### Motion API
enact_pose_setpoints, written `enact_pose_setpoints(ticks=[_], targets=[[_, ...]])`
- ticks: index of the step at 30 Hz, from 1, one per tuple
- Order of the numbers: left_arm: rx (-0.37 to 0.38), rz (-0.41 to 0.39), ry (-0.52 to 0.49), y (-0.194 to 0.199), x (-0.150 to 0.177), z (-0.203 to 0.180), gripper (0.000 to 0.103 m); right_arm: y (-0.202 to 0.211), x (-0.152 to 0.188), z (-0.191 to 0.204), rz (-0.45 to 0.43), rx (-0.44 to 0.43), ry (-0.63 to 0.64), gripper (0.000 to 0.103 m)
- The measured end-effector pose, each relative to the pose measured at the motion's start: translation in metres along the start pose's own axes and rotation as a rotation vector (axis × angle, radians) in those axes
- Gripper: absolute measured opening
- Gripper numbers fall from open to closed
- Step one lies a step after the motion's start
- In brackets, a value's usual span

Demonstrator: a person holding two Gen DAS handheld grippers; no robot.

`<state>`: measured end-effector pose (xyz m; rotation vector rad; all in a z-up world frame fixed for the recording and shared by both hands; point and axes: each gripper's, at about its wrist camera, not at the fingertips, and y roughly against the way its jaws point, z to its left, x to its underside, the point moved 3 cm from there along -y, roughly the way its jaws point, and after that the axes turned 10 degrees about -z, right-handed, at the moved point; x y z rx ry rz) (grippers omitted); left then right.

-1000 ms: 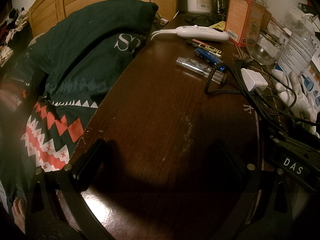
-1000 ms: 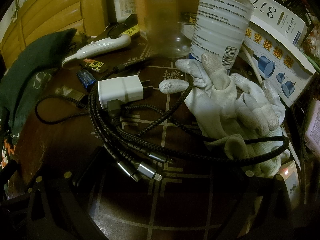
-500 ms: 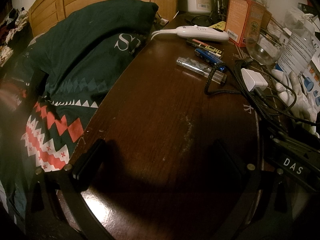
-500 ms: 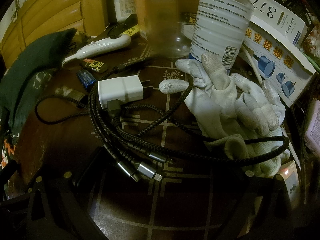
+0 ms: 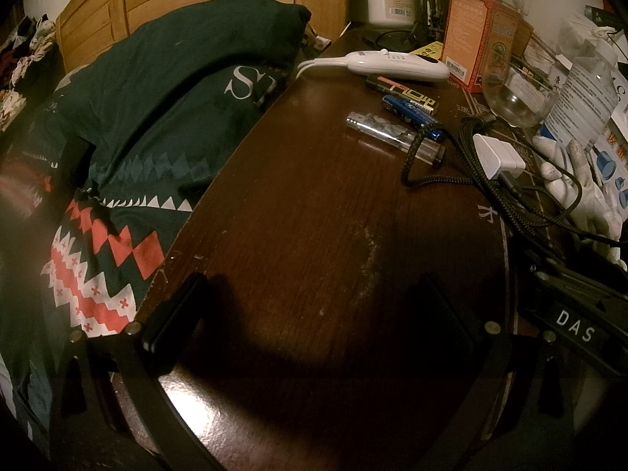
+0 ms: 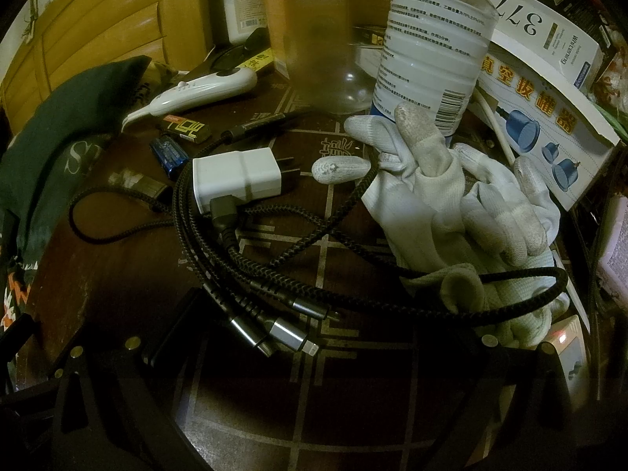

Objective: Fold large clothes

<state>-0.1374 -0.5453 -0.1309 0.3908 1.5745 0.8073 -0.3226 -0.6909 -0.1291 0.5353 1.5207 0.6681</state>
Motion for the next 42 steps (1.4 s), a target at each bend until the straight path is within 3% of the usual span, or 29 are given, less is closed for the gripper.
enact_pose_setpoints(ticks=[14,18,20,23,25,29,32,33,37,39,41,42], targets=[[0.007,0.0,-0.004,0.001,0.0,0.0,0.103,0.0,0.0,0.0,0.0,0.002,-0.001,0.103],[0.156,0.068,-0.129,0.011,0.005,-0.007,0.103,0.002,0.001,0.001,0.0,-0.009,0.006,0.103],[0.262,0.074,-0.076,0.032,0.006,0.001,0.103,0.006,0.002,0.008,0.019,-0.09,0.052,0.103],[0.309,-0.012,-0.005,0.085,-0.002,0.025,0.103,0.023,0.0,0.016,0.003,-0.186,0.07,0.103],[0.352,-0.069,0.069,0.127,-0.008,0.051,0.103,0.05,-0.005,0.03,-0.054,-0.222,0.146,0.103],[0.387,-0.197,0.251,0.216,-0.015,0.12,0.103,0.128,-0.022,0.06,-0.244,-0.412,0.214,0.103],[0.396,-0.306,0.368,0.285,-0.012,0.16,0.103,0.187,-0.032,0.094,-0.378,-0.697,0.16,0.103],[0.398,-0.323,0.396,0.301,-0.009,0.167,0.103,0.207,-0.03,0.116,-0.385,-0.862,0.125,0.103],[0.417,-0.37,0.486,0.342,0.002,0.178,0.103,0.247,-0.001,0.205,-0.296,-1.196,0.127,0.103],[0.36,-0.393,0.491,0.355,0.009,0.178,0.103,0.271,0.026,0.253,-0.272,-1.336,0.16,0.103],[0.416,-0.376,0.515,0.358,0.019,0.174,0.103,0.286,0.054,0.295,-0.24,-1.423,0.2,0.103],[0.388,-0.374,0.52,0.36,0.022,0.177,0.103,0.293,0.07,0.315,-0.228,-1.464,0.236,0.103]])
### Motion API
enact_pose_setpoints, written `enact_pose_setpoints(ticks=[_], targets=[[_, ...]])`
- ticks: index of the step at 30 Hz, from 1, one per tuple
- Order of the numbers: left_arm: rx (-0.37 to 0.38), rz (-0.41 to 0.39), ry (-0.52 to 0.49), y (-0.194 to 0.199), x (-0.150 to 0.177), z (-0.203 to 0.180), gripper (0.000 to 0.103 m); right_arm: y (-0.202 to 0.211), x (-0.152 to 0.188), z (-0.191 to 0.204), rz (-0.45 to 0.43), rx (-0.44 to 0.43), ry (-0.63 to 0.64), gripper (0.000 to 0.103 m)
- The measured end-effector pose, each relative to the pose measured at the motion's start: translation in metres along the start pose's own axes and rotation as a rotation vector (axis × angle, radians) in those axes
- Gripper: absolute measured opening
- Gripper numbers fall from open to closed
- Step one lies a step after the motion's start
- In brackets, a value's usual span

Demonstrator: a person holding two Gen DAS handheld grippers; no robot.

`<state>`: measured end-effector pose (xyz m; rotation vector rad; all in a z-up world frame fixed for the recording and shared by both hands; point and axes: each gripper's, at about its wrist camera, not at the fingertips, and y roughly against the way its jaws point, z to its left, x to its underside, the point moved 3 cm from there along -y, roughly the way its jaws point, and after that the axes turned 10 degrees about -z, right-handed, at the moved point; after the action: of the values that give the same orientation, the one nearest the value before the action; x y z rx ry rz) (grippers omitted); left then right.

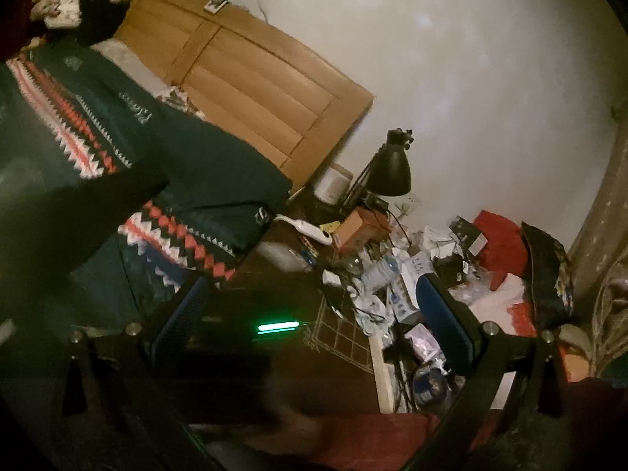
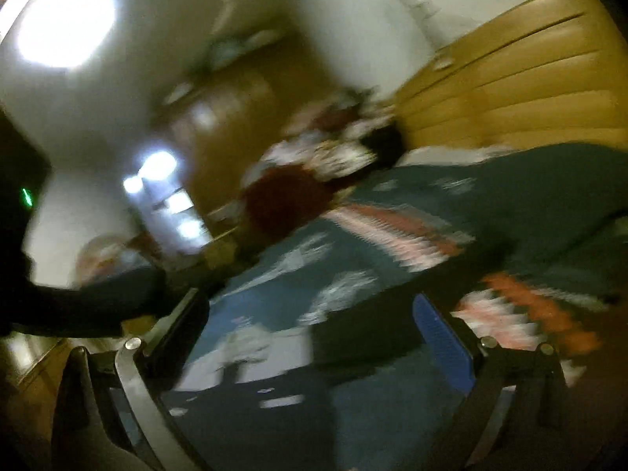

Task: Fold large clothes
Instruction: 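Carry both tools from the desk over to the bed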

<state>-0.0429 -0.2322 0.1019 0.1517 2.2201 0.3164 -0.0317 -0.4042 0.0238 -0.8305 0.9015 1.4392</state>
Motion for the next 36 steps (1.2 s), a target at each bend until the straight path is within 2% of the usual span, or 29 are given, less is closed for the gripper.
enact_pose_setpoints(ticks=[1,2,4,6,7,10,11,12,14,17,20,21,22,25,27,28,29,31,32,34,36], targets=[[-0.063,-0.006,-0.009,0.003,0.004,0.004,0.103,-0.016,0.014,0.013,0.018,-0.005,0.033,0.103],[-0.09,-0.009,0.001,0.006,0.007,0.009,0.103,-0.025,0.025,0.02,0.028,-0.017,0.035,0.103],[-0.073,-0.037,0.054,0.018,0.009,0.019,0.103,-0.034,0.051,0.03,0.023,-0.046,-0.005,0.103],[-0.036,-0.098,0.11,0.035,0.008,0.029,0.103,-0.031,0.077,0.037,0.032,-0.052,0.0,0.103],[-0.022,-0.124,0.129,0.042,0.008,0.033,0.103,-0.033,0.095,0.045,0.066,-0.051,0.022,0.103],[-0.031,-0.166,0.141,0.061,0.009,0.039,0.103,-0.028,0.156,0.054,0.24,-0.077,0.044,0.103],[-0.045,-0.18,0.149,0.068,0.009,0.045,0.103,-0.028,0.17,0.056,0.298,-0.084,0.044,0.103],[-0.056,-0.19,0.15,0.074,0.01,0.049,0.103,-0.024,0.189,0.061,0.395,-0.09,0.041,0.103],[-0.09,-0.216,0.154,0.093,0.013,0.061,0.103,-0.013,0.214,0.07,0.51,-0.085,0.03,0.103],[-0.142,-0.278,0.152,0.121,0.018,0.079,0.103,0.019,0.246,0.089,0.623,-0.104,-0.004,0.103],[-0.223,-0.364,0.149,0.156,0.023,0.098,0.103,0.037,0.27,0.125,0.718,-0.181,-0.097,0.103],[-0.249,-0.398,0.154,0.173,0.026,0.106,0.103,0.035,0.278,0.149,0.761,-0.244,-0.075,0.103],[-0.28,-0.419,0.15,0.184,0.027,0.111,0.103,0.034,0.282,0.166,0.768,-0.275,-0.02,0.103],[-0.477,-0.531,0.096,0.256,0.026,0.124,0.103,0.026,0.284,0.2,0.733,-0.299,0.092,0.103],[-0.612,-0.667,0.069,0.325,0.021,0.127,0.103,0.008,0.276,0.217,0.682,-0.258,0.147,0.103],[-0.705,-0.76,0.053,0.369,0.018,0.124,0.103,-0.002,0.272,0.224,0.674,-0.251,0.148,0.103],[-0.749,-0.827,0.045,0.397,0.015,0.12,0.103,-0.014,0.267,0.231,0.669,-0.251,0.141,0.103],[-0.805,-1.012,0.017,0.47,0.011,0.104,0.103,-0.039,0.261,0.256,0.676,-0.239,0.1,0.103],[-0.825,-1.057,0.003,0.488,0.011,0.098,0.103,-0.049,0.259,0.279,0.678,-0.277,0.075,0.103],[-0.918,-1.137,-0.034,0.537,0.007,0.086,0.103,-0.059,0.245,0.316,0.643,-0.352,0.105,0.103],[-1.087,-1.177,-0.128,0.575,0.005,0.076,0.103,-0.06,0.231,0.355,0.557,-0.395,0.203,0.103]])
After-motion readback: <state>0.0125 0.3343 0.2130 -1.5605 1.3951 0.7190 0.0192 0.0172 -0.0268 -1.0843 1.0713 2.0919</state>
